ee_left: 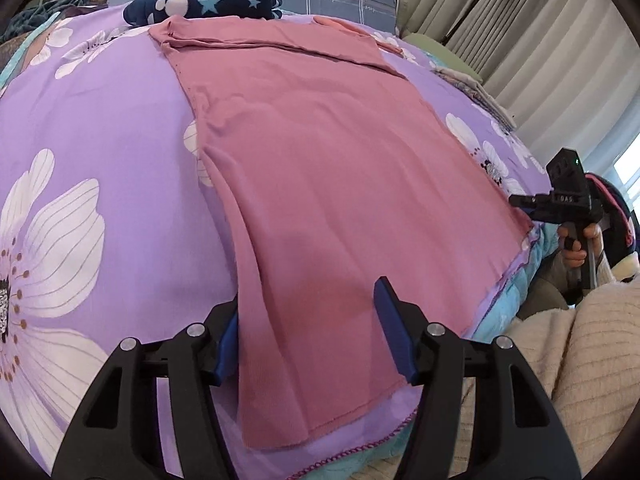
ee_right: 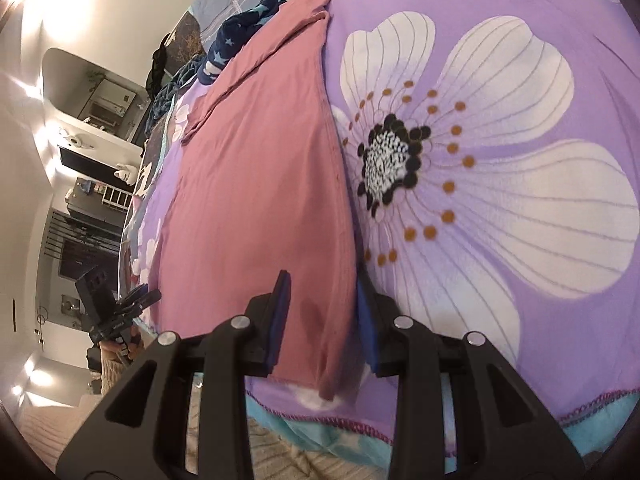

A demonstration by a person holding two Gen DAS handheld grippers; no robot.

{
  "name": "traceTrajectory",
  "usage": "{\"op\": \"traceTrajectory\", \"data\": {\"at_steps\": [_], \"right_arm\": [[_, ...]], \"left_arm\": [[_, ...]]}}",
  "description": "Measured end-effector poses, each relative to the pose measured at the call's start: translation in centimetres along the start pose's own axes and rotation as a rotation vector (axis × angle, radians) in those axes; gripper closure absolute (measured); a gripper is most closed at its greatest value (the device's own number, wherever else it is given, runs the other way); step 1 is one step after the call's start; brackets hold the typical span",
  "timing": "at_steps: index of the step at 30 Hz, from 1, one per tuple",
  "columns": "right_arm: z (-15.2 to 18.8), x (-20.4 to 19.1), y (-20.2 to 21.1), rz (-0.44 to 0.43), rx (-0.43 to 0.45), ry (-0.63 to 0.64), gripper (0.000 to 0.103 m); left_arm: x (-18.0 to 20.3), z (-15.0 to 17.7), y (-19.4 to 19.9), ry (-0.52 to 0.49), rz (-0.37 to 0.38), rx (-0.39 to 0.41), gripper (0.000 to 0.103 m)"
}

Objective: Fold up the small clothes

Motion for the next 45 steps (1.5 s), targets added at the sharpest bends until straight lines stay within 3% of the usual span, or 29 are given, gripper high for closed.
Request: {"op": "traceTrajectory", "data": {"at_steps": [5,9,12,15,18,19,20,21,23,27,35,39,42,45], "right_arm": [[-1.1,-1.6,-1.3,-0.019,-0.013,0.022,0.057],[0.0,-1.4,-0.6,0.004,-0.025,0.05,0.057],[-0.1,-1.2,-0.9,-0.028,-0.025,0.037,0.057],[-1.0,-1.7,-1.6,-0.08,-0.034,0.031,0.053],[-1.6,-2.1,-2.2,-0.117,-0.037,0.031,0.052],[-1.6,-2.2,-2.2,-0.112,-0.033,0.03,0.054],[-1.6,-2.1,-2.1,-0.095,-0.026,0.031,0.069],[-1.6,-1.9,-2.1,-0.08,-0.025,0.025,0.097],[-1.8,-1.5,-1.5,-0.108,-0.01,-0.021,0.1],[-3.0,-3.5,1.9,-0.259,0.084,-0.034,0.101],[-4.9,-9.8,9.0,-0.422,0.264,0.101,0.101],[-3.7,-12.4,15.7,-0.525,0.414,0.202,0.101],[-3.0,-13.0,19.3,-0.509,0.53,0.263,0.101],[-4.7,-12.1,17.9,-0.445,0.528,0.235,0.101]], "left_arm": [[-0.9,-1.7,-1.1,0.05,0.064,0.032,0.042],[-0.6,-0.5,-0.1,0.04,0.046,0.014,0.049],[-1.2,0.0,0.2,0.053,0.045,0.021,0.062],[-2.8,-0.4,-0.4,0.111,0.03,0.026,0.094],[-4.0,-1.1,-1.2,0.194,0.091,0.058,0.096],[-4.0,-1.2,-1.2,0.196,0.086,0.066,0.096],[-3.9,-1.3,-1.1,0.186,0.071,0.068,0.097],[-3.6,-1.4,-0.9,0.172,0.054,0.07,0.099],[-2.9,-1.6,-0.1,0.141,0.013,0.082,0.099],[-1.6,-3.8,3.8,0.113,0.024,0.197,0.099],[2.6,-9.4,11.5,-0.016,-0.019,0.451,0.099],[5.3,-10.6,17.2,-0.057,-0.008,0.634,0.099],[7.0,-10.8,19.9,-0.088,-0.02,0.705,0.099],[6.9,-11.3,18.9,-0.089,-0.029,0.681,0.099]]}}
Point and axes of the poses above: each gripper's, at about its wrist camera, not at the fingertips, and y roughly against the way its jaws point, x to its right, z to its underside, the point moved 8 cm from there along -y, roughly the way its jaws point, and after that the axes turned 9 degrees about -y, right-handed, at the moved point
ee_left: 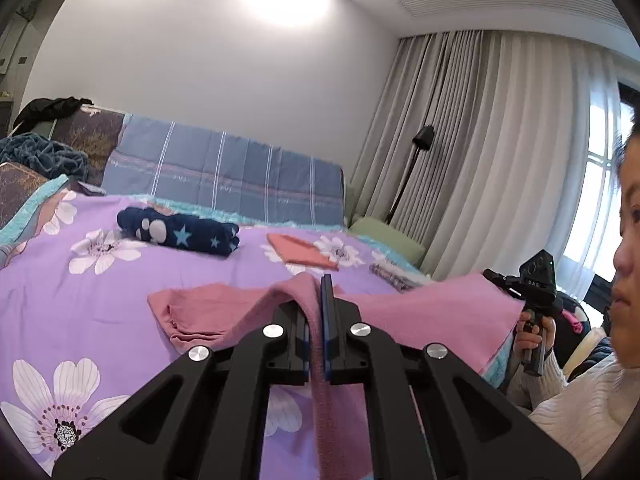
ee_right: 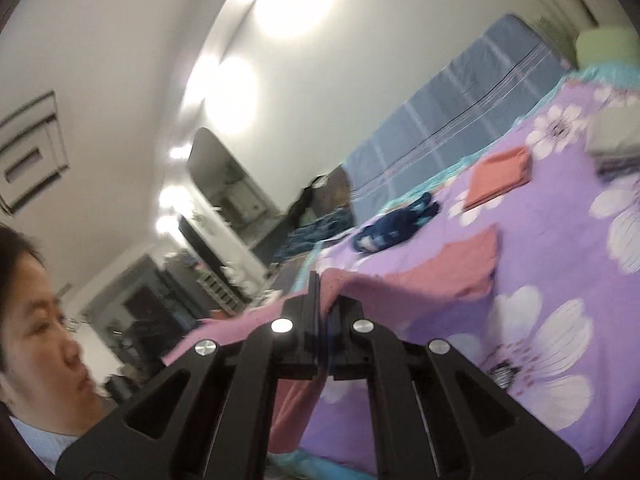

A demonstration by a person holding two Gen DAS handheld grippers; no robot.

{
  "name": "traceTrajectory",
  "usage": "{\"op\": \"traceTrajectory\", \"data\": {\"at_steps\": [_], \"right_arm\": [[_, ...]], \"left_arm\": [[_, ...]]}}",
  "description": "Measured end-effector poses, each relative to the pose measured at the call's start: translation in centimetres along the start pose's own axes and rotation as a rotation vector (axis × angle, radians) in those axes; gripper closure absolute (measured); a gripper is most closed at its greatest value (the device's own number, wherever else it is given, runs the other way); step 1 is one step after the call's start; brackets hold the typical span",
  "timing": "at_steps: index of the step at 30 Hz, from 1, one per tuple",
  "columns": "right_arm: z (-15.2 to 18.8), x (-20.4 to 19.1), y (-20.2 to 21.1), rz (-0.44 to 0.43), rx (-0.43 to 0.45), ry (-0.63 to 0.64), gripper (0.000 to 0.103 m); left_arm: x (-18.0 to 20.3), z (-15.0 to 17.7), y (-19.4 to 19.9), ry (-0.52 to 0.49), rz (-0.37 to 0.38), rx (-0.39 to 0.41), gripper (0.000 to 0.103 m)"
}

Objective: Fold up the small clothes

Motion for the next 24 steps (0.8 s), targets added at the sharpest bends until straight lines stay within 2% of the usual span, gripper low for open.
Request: {"op": "traceTrajectory", "data": {"at_steps": [2,3,6,8,13,16,20,22,24], "right_arm": [[0.1,2.4,-1.9,0.021,-0.033,-0.073,0.101],[0.2,4.3,-3.4,0.058,-0.052,-0.105,0.101],[0.2,8.5,-7.0,0.157,-0.099,-0.148,0.101],[-0.3,10.3,-9.3,0.187,-0.119,-0.174,0.101],[-2.7,13.5,-15.7,0.237,-0.128,-0.164,0.101],[-3.9,16.9,-19.8,0.312,-0.144,-0.178,0.1],[-2.7,21.8,-23.4,0.413,-0.209,-0.231,0.099],[-1.6,23.5,-24.2,0.451,-0.23,-0.241,0.097],[-1.0,24.2,-24.2,0.452,-0.237,-0.248,0.098]], "left_arm": [[-1.2,1.0,-1.9,0.022,-0.018,-0.053,0.099],[-2.0,1.9,-3.2,0.044,-0.029,-0.092,0.099],[-4.5,4.2,-6.6,0.094,-0.047,-0.176,0.099],[-6.6,5.3,-9.0,0.13,-0.045,-0.233,0.099],[-11.9,5.7,-14.8,0.208,-0.064,-0.287,0.099],[-14.7,6.6,-18.7,0.236,-0.09,-0.32,0.098],[-17.6,11.1,-23.2,0.27,-0.156,-0.444,0.098],[-18.4,12.9,-23.9,0.282,-0.176,-0.481,0.098],[-19.0,13.9,-23.8,0.32,-0.164,-0.472,0.097]]}}
Point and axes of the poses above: each gripper's, at about its wrist camera, not at the fingertips, and y roughly against the way its jaws point, x to its right, z to its underside, the point moved 8 cm from there along -y, roughly the way its jaws point, and after that the axes turned 9 degrees about -y, right-handed, at the moved point
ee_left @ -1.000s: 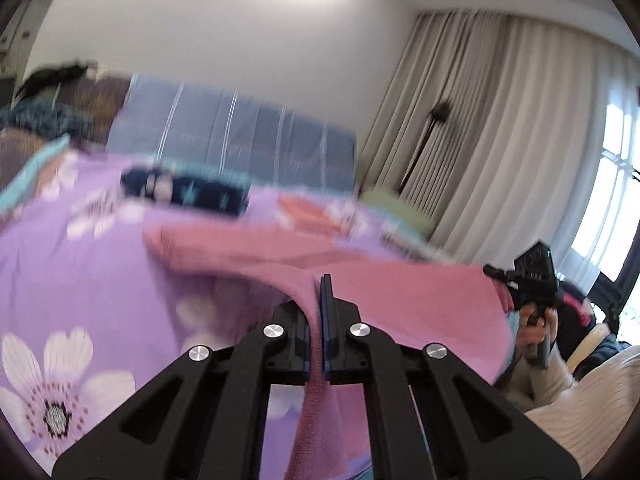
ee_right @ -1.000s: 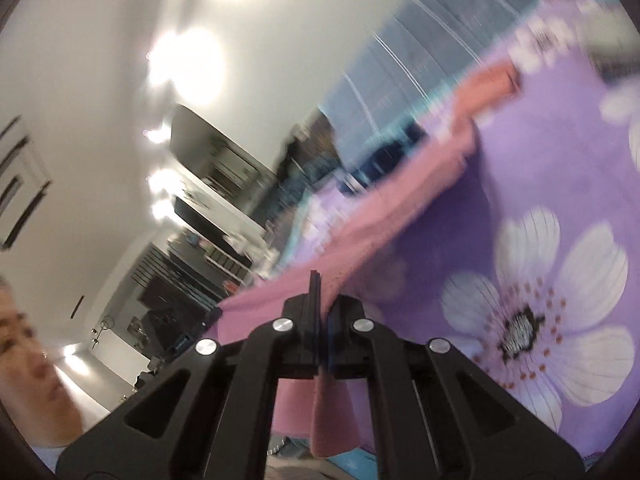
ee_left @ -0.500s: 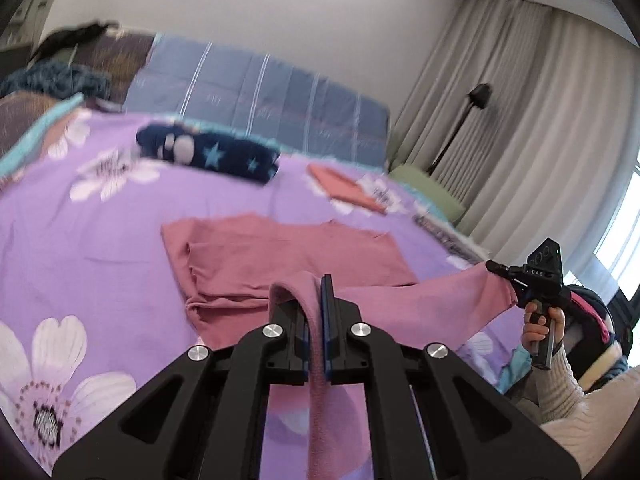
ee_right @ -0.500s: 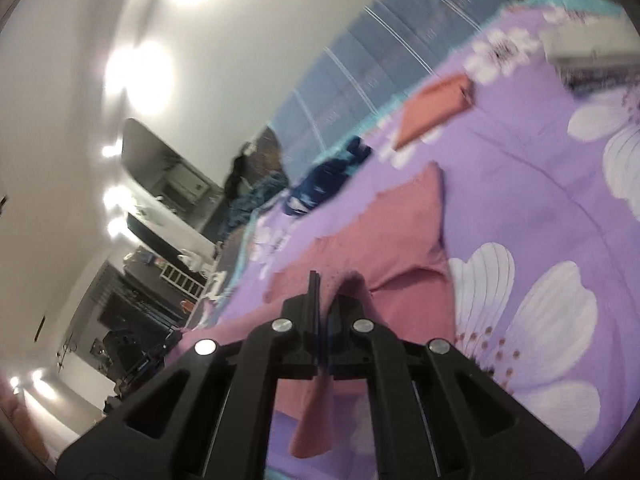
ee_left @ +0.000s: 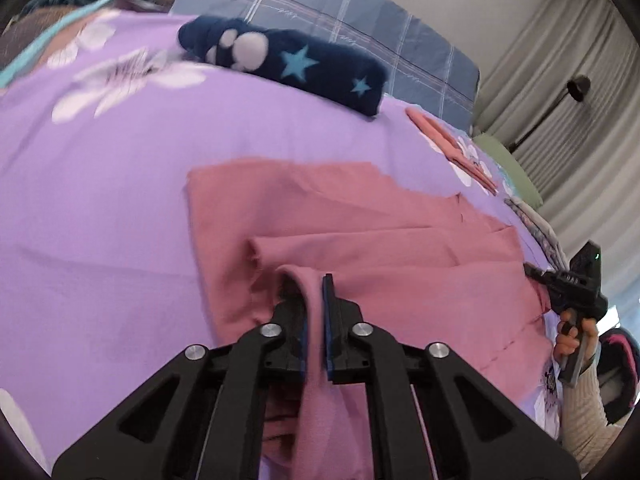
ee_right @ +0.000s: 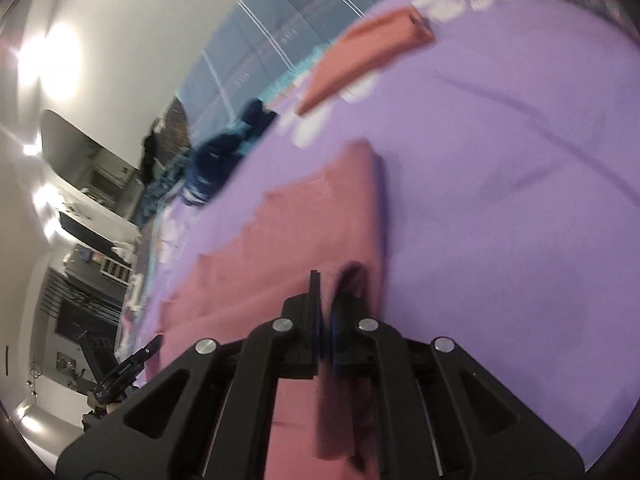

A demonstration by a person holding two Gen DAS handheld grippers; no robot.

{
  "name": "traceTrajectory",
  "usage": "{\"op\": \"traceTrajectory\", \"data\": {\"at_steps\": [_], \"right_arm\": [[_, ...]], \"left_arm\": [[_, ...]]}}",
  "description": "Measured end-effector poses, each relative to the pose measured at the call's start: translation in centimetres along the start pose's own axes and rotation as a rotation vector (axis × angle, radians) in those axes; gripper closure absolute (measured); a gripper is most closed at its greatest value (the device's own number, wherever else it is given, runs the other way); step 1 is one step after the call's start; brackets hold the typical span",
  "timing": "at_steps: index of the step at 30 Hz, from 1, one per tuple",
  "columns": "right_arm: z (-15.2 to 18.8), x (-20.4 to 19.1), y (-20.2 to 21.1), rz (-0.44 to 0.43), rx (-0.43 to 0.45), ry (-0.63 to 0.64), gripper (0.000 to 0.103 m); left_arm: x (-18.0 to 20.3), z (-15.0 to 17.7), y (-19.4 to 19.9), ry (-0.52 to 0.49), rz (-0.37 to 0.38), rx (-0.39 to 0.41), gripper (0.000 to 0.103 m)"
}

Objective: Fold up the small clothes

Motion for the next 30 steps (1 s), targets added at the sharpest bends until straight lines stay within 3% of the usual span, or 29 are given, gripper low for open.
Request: {"op": "traceTrajectory", "data": {"at_steps": [2,3,5,7,9,12,16,17,18,20,21,22,23,24,27,30], "right_arm": [[0.1,0.1,0.2,-0.015,-0.008,0.002,0.098],[0.2,0.1,0.5,-0.019,-0.011,0.004,0.095],[0.0,-0.5,1.5,-0.017,0.002,0.037,0.085],[-0.4,-1.0,3.0,-0.004,0.039,0.08,0.073],[-1.1,-1.1,3.6,0.008,0.062,0.1,0.071],[-2.9,-0.3,3.2,0.073,0.087,0.088,0.071],[-5.1,0.5,0.8,0.063,0.04,0.052,0.07],[-5.6,0.5,-0.1,0.052,0.024,0.051,0.067],[-5.9,0.3,-0.7,0.047,0.015,0.056,0.062],[-6.1,-0.4,-1.9,0.035,-0.018,0.083,0.054],[-6.0,-0.7,-2.5,0.035,-0.035,0.102,0.054],[-6.0,-1.1,-2.9,0.047,-0.037,0.127,0.059],[-6.0,-1.4,-3.0,0.049,-0.039,0.145,0.086],[-6.2,-1.7,-2.7,0.052,-0.029,0.146,0.098],[-7.0,-2.0,-0.3,0.052,0.069,0.153,0.099],[-7.0,-0.4,-1.4,0.131,0.046,0.167,0.099]], "left_arm": [[-0.6,-0.1,0.5,0.04,0.033,0.012,0.093],[-0.7,-0.3,1.1,0.046,0.029,0.018,0.084],[-0.8,-0.7,2.5,0.021,-0.018,0.043,0.074],[-1.0,-1.5,4.1,-0.024,-0.087,0.089,0.052],[-1.7,-2.4,5.2,-0.041,-0.111,0.118,0.052],[-4.1,-3.3,4.3,0.006,-0.149,0.083,0.052],[-7.1,-3.8,0.6,0.088,-0.133,0.004,0.053],[-7.2,-4.1,0.1,0.093,-0.118,0.015,0.053],[-7.1,-4.6,-0.3,0.096,-0.075,0.032,0.053],[-6.0,-5.4,-1.0,0.134,0.091,0.051,0.079],[-5.4,-5.7,-1.3,0.131,0.133,0.054,0.1],[-4.9,-5.9,-1.5,0.107,0.143,0.056,0.101],[-4.3,-6.1,-1.5,0.057,0.094,0.066,0.101],[-3.9,-6.3,-1.1,0.017,0.038,0.085,0.101],[-4.4,-7.0,1.2,-0.041,-0.096,0.172,0.101],[-7.1,-6.0,0.6,0.003,-0.142,0.1,0.101]]}}
Point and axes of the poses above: each gripper's, at about its wrist camera, not at the fingertips, and y roughly against the way its jaws point, x to its right, z to its underside, the point moved 8 cm from there along -y, roughly the way its jaws point, and after that the axes turned 9 degrees about -y, right-handed, at the moved point
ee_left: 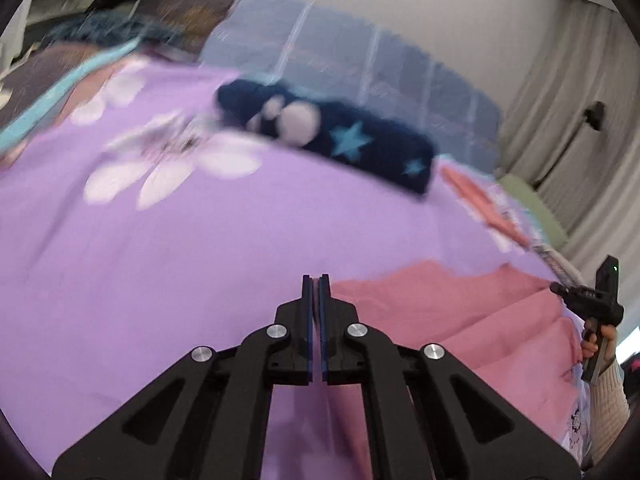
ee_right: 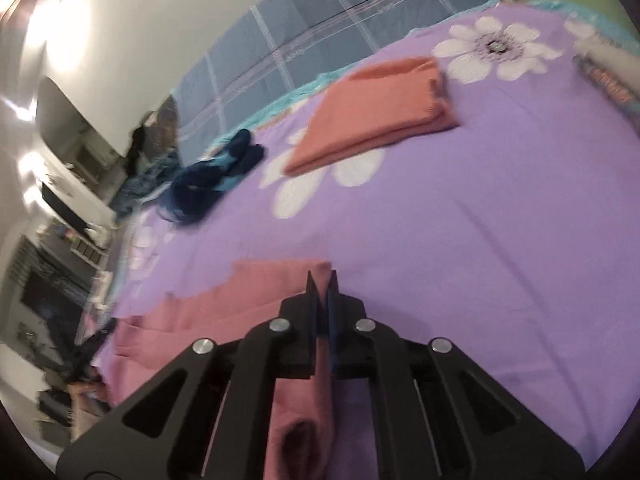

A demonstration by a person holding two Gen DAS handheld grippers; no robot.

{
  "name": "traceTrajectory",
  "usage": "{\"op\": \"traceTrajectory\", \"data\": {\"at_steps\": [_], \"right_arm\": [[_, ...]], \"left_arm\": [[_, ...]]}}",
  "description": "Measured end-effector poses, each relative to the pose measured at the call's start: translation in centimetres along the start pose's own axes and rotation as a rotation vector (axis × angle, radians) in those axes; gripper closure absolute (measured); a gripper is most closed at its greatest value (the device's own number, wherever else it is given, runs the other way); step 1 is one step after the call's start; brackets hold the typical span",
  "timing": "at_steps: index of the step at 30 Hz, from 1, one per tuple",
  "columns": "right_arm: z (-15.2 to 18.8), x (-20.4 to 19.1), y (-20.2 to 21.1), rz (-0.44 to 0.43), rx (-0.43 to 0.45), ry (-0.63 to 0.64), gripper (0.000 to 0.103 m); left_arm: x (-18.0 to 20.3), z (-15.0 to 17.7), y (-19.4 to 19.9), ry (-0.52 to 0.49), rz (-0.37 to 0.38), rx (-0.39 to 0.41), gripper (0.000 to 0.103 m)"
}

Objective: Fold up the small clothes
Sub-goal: 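Release the folded shirt and press it flat with both tools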

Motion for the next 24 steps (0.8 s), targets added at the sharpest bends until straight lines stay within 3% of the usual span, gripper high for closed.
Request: {"op": "traceTrajectory", "data": {"at_steps": [2,6,8,10,12,13,14,15,18,19,21,23,24], "right_arm": [[0.8,1.1,-1.6,0.023,-0.032,-0.027,0.098],[0.8,1.4,-1.1,-0.027,-0.018,-0.078,0.097],[0.7,1.5,-1.1,-0.025,-0.029,-0.08,0.096],[0.5,1.4,-1.0,-0.036,-0.037,-0.088,0.087],[0.3,0.8,-1.1,-0.065,-0.047,-0.103,0.07],[0.2,0.6,-1.4,-0.07,-0.052,-0.102,0.069],[0.3,0.2,-1.6,-0.048,-0.054,-0.082,0.071],[0.4,-0.1,-1.6,-0.033,-0.049,-0.063,0.095],[0.0,-1.0,-0.3,0.04,0.04,0.007,0.1],[-0.1,-0.9,-0.2,0.068,0.05,0.025,0.1],[0.0,0.2,-1.1,0.169,0.033,0.042,0.094],[0.2,1.0,-0.9,0.159,0.03,0.01,0.092],[0.4,1.1,0.1,0.132,0.045,-0.015,0.086]], "left_arm": [[-0.5,0.9,-0.7,0.02,0.004,-0.04,0.101],[-0.8,0.3,0.1,0.047,0.017,-0.005,0.101],[-0.9,0.2,0.1,0.054,0.024,-0.02,0.095],[-0.5,0.5,-0.4,0.062,0.056,-0.046,0.067],[0.5,0.8,-1.1,0.075,0.111,-0.064,0.056],[1.3,1.0,-1.5,0.075,0.137,-0.065,0.058],[2.0,1.1,-1.8,0.06,0.15,-0.068,0.073],[2.9,1.2,-2.0,0.039,0.159,-0.083,0.098],[4.1,0.6,-1.4,-0.121,-0.019,-0.054,0.098],[3.9,0.8,-1.9,-0.157,-0.068,-0.08,0.098],[3.1,1.2,-2.7,-0.122,-0.057,-0.115,0.097],[2.8,0.7,-1.7,-0.11,-0.073,-0.077,0.093],[2.5,0.6,-0.8,-0.108,-0.101,-0.048,0.087]]}}
Point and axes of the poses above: each gripper's, at about its wrist camera, not at the fingertips, and y roughly against the way its jaws point, x to its right, z to its underside, the point moved 8 cm from there along -y, roughly the way its jaws point, and after that the axes turned 9 degrees about -y, right-handed, at the moved point
